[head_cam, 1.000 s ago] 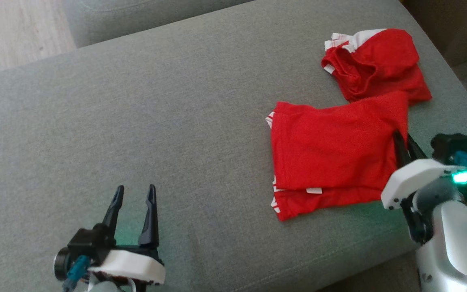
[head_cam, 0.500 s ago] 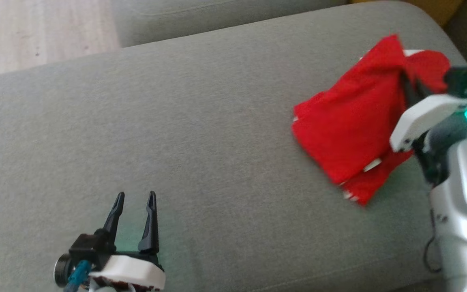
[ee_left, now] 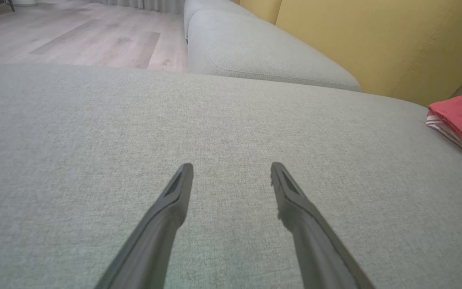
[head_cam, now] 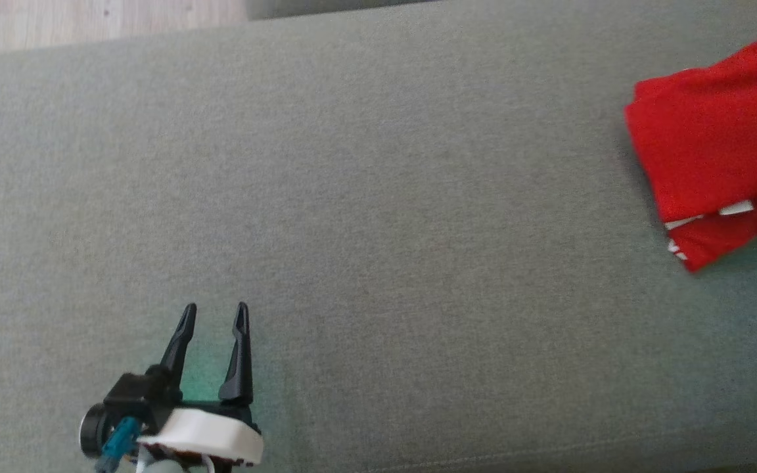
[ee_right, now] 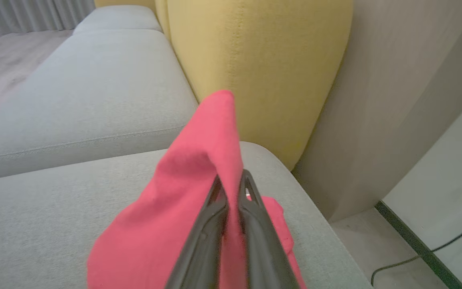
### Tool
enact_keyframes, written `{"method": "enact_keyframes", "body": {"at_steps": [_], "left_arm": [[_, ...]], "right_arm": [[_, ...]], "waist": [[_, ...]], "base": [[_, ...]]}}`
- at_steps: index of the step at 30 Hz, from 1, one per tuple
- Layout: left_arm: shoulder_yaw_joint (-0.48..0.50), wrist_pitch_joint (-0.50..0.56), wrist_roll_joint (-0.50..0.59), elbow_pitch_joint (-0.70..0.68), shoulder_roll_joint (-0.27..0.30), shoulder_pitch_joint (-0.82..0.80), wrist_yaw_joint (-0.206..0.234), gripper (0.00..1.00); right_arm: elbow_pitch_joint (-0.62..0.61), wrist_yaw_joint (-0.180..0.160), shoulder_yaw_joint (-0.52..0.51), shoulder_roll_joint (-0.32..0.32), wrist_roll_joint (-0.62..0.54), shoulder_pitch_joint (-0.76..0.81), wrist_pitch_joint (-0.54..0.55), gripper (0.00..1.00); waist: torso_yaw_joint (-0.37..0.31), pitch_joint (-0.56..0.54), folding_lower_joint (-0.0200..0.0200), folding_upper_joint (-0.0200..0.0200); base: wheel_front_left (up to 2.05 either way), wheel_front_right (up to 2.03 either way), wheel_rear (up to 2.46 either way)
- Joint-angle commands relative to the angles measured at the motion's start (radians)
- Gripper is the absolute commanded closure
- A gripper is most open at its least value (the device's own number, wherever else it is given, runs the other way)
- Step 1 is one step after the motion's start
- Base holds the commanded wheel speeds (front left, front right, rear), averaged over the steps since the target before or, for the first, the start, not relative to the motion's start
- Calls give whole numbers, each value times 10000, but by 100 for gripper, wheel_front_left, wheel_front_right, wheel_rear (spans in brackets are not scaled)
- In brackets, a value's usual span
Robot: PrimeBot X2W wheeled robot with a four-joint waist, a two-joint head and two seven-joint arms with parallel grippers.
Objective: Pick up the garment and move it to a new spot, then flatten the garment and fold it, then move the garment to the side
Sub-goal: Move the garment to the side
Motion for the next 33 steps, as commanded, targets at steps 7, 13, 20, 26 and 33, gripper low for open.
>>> {"method": "enact_keyframes", "body": {"at_steps": [7, 13, 20, 26, 33], "left_arm": [[294, 34, 174, -411, 216, -529, 97, 0], [263, 37, 145, -316, 185, -576, 90, 0], [295, -9, 8, -203, 142, -493, 44, 0], [421, -111, -148, -32, 26, -286, 63, 0], [762, -226, -360, 145, -100, 189, 219, 0]], "right_arm": [[594, 65, -1764, -530, -1469, -288, -955, 0], [1013, 65, -2243, -344, -2030, -280, -1375, 0], [710, 65, -1524, 281, -1929, -162, -1977, 0], [-266, 65, -534, 1028, -1277, 655, -2329, 0], [-1950, 65, 615, 1945, -397, 2644, -2366, 0]], "waist": [[315, 426, -1, 0], [290, 343, -1, 0], [218, -230, -1, 0], [332, -996, -1, 0], [820, -1844, -1, 0]], "base": [[0, 0, 0], [0, 0, 0], [0, 0, 0], [0, 0, 0], [0, 0, 0]]}}
